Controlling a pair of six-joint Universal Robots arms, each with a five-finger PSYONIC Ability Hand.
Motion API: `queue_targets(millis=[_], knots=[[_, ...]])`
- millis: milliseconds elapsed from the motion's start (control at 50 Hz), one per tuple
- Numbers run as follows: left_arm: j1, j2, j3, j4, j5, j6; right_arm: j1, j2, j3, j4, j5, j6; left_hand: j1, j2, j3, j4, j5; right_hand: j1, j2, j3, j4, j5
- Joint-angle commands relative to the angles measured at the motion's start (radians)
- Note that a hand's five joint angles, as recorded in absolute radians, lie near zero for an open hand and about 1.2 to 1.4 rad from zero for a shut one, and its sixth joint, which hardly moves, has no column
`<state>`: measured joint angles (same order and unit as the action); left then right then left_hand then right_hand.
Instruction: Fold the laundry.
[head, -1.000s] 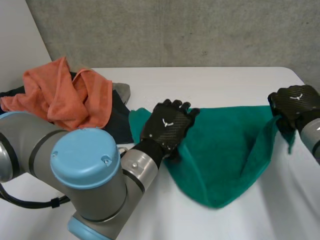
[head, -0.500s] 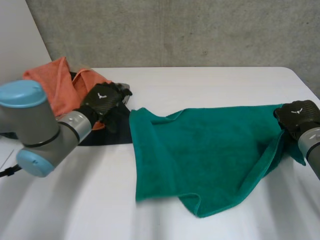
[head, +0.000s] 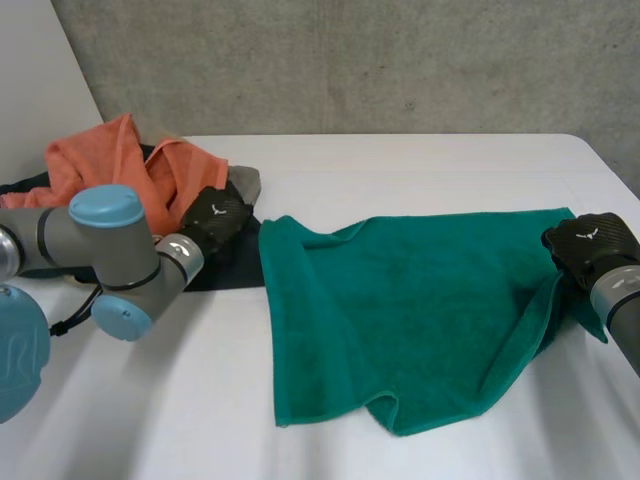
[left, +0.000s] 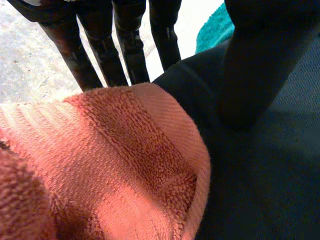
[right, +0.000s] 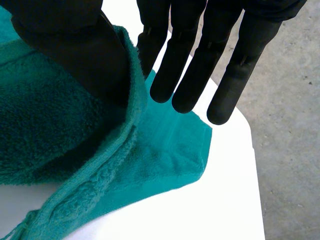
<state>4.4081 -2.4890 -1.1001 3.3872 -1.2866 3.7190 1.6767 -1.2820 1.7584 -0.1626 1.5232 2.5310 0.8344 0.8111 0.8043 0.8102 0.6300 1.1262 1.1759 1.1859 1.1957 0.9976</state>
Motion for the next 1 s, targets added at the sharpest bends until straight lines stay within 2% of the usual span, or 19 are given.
queue_targets(millis=[20,60,140,300,360,380,440,460,540,620,720,760,780,800,840,920,1000], knots=[[-0.001,-0.031,0.023,0.001,-0.003,0.03,0.0,0.001,0.003,-0.003,0.0,0.0,0.477,0.5,0.507,0.501,0.506,0.27,0.22,0.21,0.201,0.224],[-0.001,-0.034,0.029,0.003,-0.005,0.035,0.0,0.0,0.003,-0.003,0.002,-0.005,0.562,0.585,0.592,0.586,0.592,0.27,0.22,0.21,0.201,0.224],[-0.001,-0.042,0.046,0.006,-0.029,0.048,0.0,0.0,0.004,-0.003,0.002,-0.005,0.562,0.585,0.592,0.586,0.592,0.27,0.22,0.21,0.201,0.224],[0.019,0.008,0.08,0.035,-0.15,0.067,-0.005,0.0,0.004,-0.003,0.002,-0.005,0.562,0.585,0.592,0.586,0.592,0.27,0.22,0.21,0.201,0.224],[0.056,0.079,0.083,0.086,-0.216,0.065,-0.005,0.0,0.004,-0.003,0.002,-0.005,0.562,0.585,0.592,0.586,0.592,0.27,0.22,0.21,0.201,0.224],[0.088,0.122,0.083,0.131,-0.27,0.067,-0.005,0.0,0.004,-0.003,0.0,-0.005,0.562,0.585,0.592,0.586,0.592,0.27,0.22,0.21,0.201,0.224],[0.14,0.163,0.086,0.191,-0.336,0.073,-0.003,0.0,0.004,-0.003,0.0,-0.006,0.562,0.585,0.592,0.586,0.592,0.27,0.22,0.21,0.201,0.224],[0.18,0.18,0.094,0.228,-0.377,0.082,-0.002,0.0,0.004,-0.003,0.0,-0.006,0.562,0.585,0.592,0.586,0.592,0.27,0.22,0.21,0.201,0.224],[0.263,0.2,0.127,0.277,-0.439,0.119,0.0,0.0,0.006,-0.002,-0.001,-0.006,0.562,0.585,0.592,0.586,0.592,0.27,0.22,0.21,0.201,0.224],[0.292,0.199,0.161,0.277,-0.467,0.139,0.0,0.0,0.01,-0.002,-0.001,-0.005,0.562,0.585,0.592,0.586,0.592,0.27,0.22,0.21,0.201,0.224],[0.275,0.199,0.112,0.276,-0.454,0.122,0.001,-0.002,0.013,-0.002,-0.001,-0.005,0.562,0.585,0.592,0.586,0.592,0.27,0.22,0.21,0.201,0.224],[0.261,0.2,0.08,0.277,-0.442,0.119,0.0,-0.002,0.013,-0.002,-0.001,-0.006,0.279,0.302,0.309,0.303,0.309,0.27,0.22,0.21,0.201,0.224],[0.245,0.203,0.048,0.281,-0.422,0.122,0.0,-0.002,0.013,-0.002,-0.001,-0.006,-0.153,-0.129,-0.123,-0.128,-0.123,0.27,0.22,0.21,0.201,0.224],[0.235,0.206,0.034,0.282,-0.413,0.127,0.0,-0.002,0.013,-0.002,-0.001,-0.006,-0.352,-0.328,-0.322,-0.327,-0.322,0.27,0.22,0.21,0.201,0.224],[0.212,0.211,0.013,0.284,-0.404,0.127,0.0,-0.003,0.015,-0.002,-0.001,-0.006,-0.605,-0.582,-0.575,-0.581,-0.575,0.27,0.22,0.21,0.201,0.224],[0.166,0.231,-0.027,0.273,-0.402,0.122,-0.002,-0.005,0.015,-0.002,-0.001,-0.005,-0.638,-0.615,-0.608,-0.614,-0.609,0.27,0.22,0.21,0.201,0.224],[0.108,0.321,-0.125,0.232,-0.381,0.079,-0.002,-0.005,0.015,-0.002,-0.001,-0.006,-0.653,-0.63,-0.623,-0.629,-0.623,0.27,0.22,0.21,0.201,0.224]])
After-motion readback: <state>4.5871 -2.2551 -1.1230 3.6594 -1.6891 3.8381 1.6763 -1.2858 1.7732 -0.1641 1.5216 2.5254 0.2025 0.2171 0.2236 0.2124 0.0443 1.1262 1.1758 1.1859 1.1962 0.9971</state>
